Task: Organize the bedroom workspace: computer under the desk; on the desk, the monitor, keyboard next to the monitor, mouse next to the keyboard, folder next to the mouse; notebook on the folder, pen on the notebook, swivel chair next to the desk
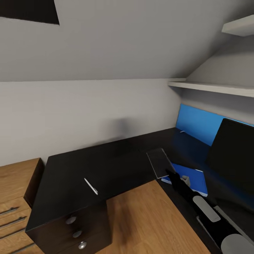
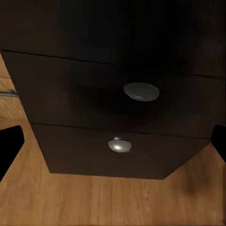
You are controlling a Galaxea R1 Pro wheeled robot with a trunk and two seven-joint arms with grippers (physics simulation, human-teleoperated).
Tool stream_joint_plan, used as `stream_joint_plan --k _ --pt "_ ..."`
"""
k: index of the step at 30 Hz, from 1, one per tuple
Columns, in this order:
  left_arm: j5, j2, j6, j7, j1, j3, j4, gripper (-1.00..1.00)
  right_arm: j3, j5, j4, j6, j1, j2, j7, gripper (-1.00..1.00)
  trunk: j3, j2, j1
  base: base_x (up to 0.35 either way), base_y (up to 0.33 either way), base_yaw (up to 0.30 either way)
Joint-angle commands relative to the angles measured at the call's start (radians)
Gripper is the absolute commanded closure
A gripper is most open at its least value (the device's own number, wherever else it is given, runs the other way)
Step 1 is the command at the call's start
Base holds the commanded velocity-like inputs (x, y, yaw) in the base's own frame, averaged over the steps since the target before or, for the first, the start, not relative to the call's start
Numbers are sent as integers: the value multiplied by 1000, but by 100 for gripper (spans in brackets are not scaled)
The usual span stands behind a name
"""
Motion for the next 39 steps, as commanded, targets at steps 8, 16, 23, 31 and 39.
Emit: stream_joint_plan --k 8,16,23,31,39 --pt "10 1 -3 -1 0 -8 -1 -100 1 -13 17 4 -1 -3 2 100 -1 -1 0 0 0 -218" --pt "10 1 -3 -1 0 -8 0 -100 0 -14 25 5 -1 -4 3 100 -1 -1 0 0 0 -225" --pt "10 1 -3 -1 0 -8 0 -100 -4 -15 32 7 -1 -13 8 100 -1 -1 0 0 0 -189" --pt "10 0 -3 -1 0 -8 0 -100 -1 -17 84 19 -1 -44 137 100 -1 -1 0 0 0 -26" --pt "10 0 -3 -2 0 -9 12 -100 1 -16 93 14 -1 -43 151 100 -1 -1 0 0 0 -1"
